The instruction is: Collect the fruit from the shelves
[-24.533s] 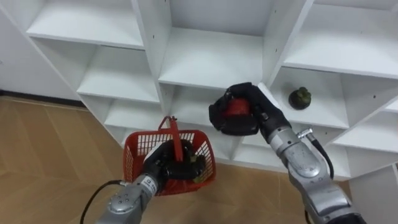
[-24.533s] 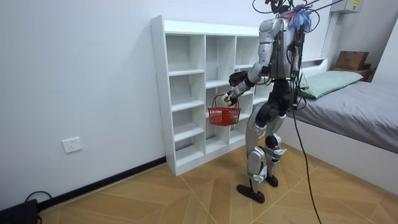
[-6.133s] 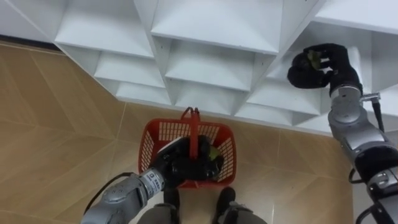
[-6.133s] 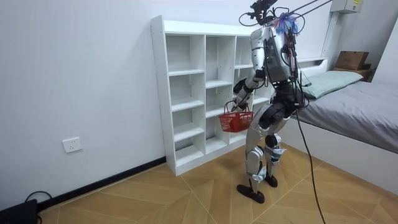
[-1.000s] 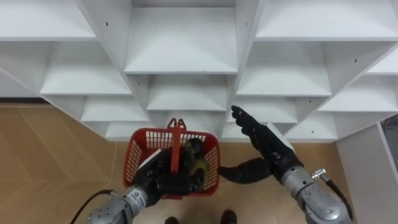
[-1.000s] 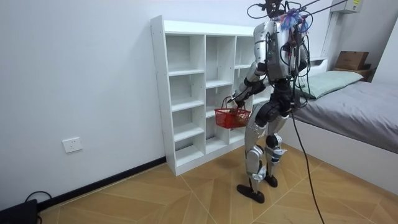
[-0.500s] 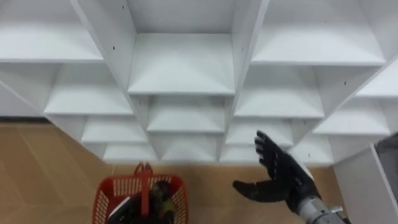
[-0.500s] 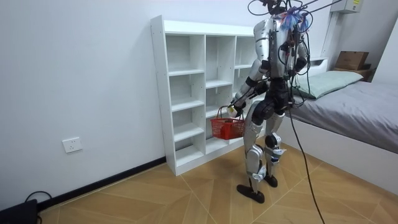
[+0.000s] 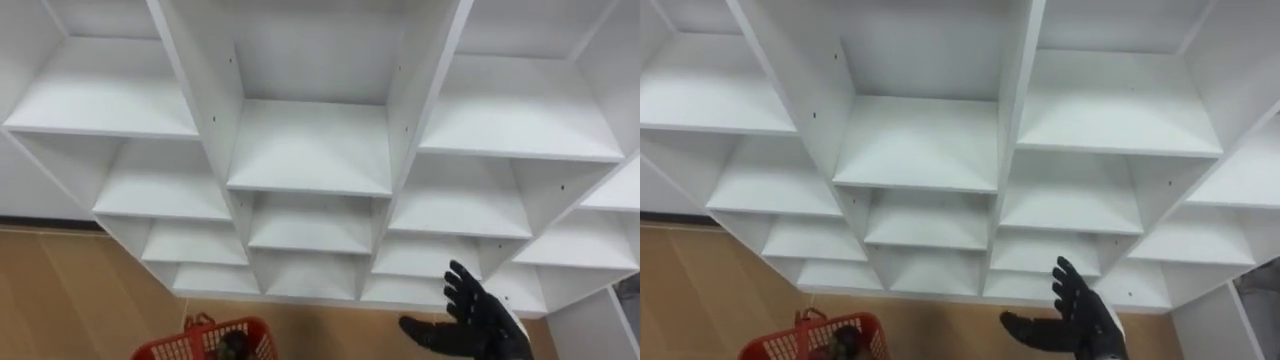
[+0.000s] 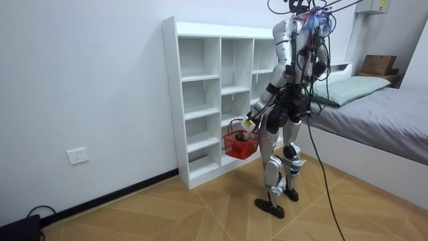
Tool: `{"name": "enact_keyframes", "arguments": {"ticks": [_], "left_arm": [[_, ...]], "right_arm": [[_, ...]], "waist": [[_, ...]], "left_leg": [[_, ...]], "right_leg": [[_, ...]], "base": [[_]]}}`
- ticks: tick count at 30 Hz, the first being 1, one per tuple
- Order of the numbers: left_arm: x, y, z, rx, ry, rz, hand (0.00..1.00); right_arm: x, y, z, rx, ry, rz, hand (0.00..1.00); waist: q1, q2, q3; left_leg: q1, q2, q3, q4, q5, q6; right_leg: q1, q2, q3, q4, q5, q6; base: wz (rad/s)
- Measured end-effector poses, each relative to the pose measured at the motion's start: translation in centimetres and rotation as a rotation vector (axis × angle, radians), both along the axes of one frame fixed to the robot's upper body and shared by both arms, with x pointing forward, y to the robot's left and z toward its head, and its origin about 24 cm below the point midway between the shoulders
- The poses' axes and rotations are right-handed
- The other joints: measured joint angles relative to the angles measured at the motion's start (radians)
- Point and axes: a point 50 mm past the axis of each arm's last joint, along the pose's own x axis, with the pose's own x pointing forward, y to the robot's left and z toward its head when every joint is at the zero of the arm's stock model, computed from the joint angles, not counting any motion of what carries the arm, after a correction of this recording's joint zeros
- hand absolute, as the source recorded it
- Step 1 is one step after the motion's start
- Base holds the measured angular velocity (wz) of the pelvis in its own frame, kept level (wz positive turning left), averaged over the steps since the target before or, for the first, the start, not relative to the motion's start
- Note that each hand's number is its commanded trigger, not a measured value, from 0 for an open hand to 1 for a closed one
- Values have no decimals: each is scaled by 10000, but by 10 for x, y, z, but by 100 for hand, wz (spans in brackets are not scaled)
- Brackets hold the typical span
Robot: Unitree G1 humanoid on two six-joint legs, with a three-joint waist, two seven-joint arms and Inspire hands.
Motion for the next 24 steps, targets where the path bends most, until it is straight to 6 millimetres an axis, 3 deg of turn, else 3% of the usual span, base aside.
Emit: {"name": "enact_keyframes", "arguments": {"ticks": [3,10,24], "left_arm": [[-3,4,-3,215,321,206,100],[-10,6,-8,212,716,626,100],[-14,7,-14,203,1545,1075,100]], "right_arm": [[-22,-6,-16,-356,1274,-239,0],[-55,-20,-33,-1029,3122,-884,0],[-114,-36,-48,-604,5940,-3189,0]], "waist": [[33,26,15],[25,139,48],[202,193,88]], "left_leg": [[144,4,-42,-1,-35,-15],[287,-3,-37,15,-60,-18],[541,-58,-57,-38,-65,-8]], "right_leg": [[236,11,-78,-137,-1,9],[444,17,-98,-138,-22,29],[755,-5,-94,-139,-125,82]], "base": [[10],[0],[2]]}}
